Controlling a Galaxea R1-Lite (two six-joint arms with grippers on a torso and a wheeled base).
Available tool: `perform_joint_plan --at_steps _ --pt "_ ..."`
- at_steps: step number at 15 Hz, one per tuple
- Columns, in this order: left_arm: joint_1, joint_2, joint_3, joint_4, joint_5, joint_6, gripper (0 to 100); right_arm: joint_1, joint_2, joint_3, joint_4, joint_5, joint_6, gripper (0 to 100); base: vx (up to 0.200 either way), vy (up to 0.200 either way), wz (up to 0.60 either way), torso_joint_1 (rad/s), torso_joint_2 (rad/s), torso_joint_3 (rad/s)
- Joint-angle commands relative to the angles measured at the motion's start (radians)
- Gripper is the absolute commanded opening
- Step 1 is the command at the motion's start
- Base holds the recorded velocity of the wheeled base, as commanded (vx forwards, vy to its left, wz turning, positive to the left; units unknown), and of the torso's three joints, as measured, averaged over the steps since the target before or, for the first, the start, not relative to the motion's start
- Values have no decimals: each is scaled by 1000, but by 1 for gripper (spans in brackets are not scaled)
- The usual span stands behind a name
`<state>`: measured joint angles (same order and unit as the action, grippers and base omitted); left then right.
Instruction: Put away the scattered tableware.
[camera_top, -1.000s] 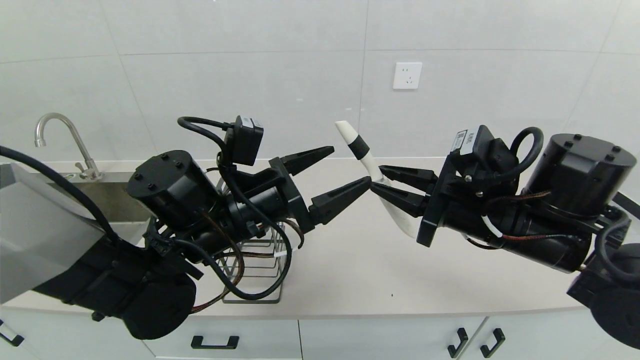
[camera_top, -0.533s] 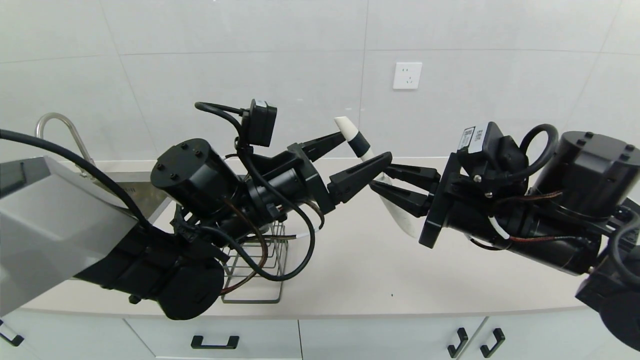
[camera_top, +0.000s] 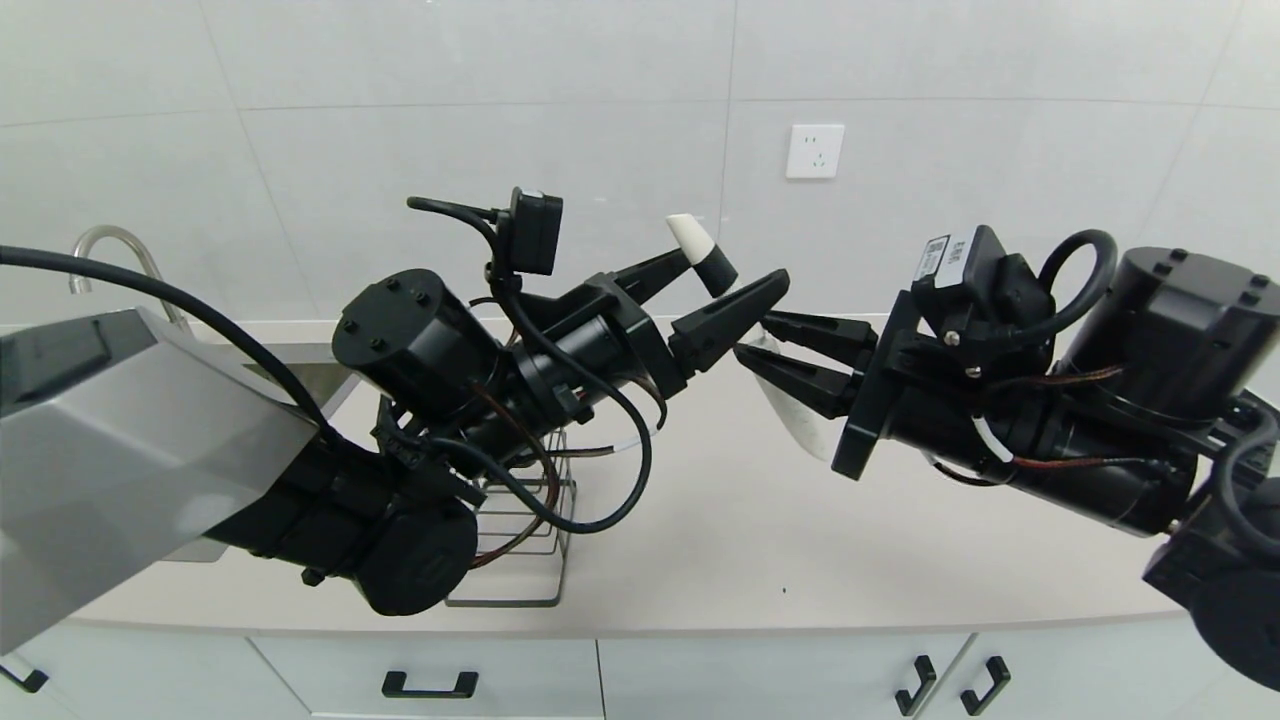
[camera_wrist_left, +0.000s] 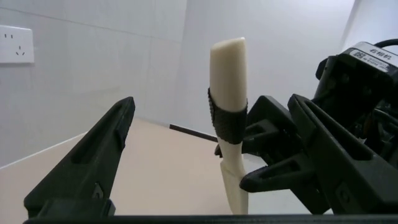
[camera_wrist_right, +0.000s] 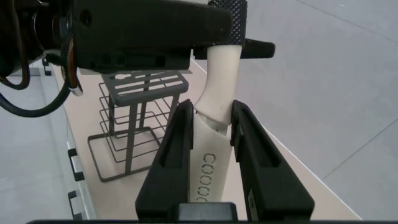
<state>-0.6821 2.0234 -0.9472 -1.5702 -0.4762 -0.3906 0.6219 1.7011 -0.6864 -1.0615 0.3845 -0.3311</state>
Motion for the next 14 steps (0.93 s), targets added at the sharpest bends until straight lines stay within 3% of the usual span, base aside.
perform_joint_plan --at_steps 1,2,7,8,12,14 --pt "0 -8 -8 -1 4 -22 0 1 19 -21 0 1 0 0 0 0 0 0 0 0" --pt "0 -14 -12 -1 4 -37 0 2 29 -33 0 1 -2 0 0 0 0 0 0 0" --pt "7 -14 -27 -1 5 -34 0 21 97 -125 8 -3 -19 0 0 0 0 0 0 0" --pt "6 -14 -25 -1 7 -33 0 21 109 -140 14 -3 -19 100 0 0 0 0 0 0" --pt "15 -25 -22 -1 24 -28 0 24 92 -73 3 -35 -20 100 0 0 0 0 0 0" --pt "19 -52 5 -1 45 13 0 15 -4 36 3 -42 -19 100 0 0 0 0 0 0"
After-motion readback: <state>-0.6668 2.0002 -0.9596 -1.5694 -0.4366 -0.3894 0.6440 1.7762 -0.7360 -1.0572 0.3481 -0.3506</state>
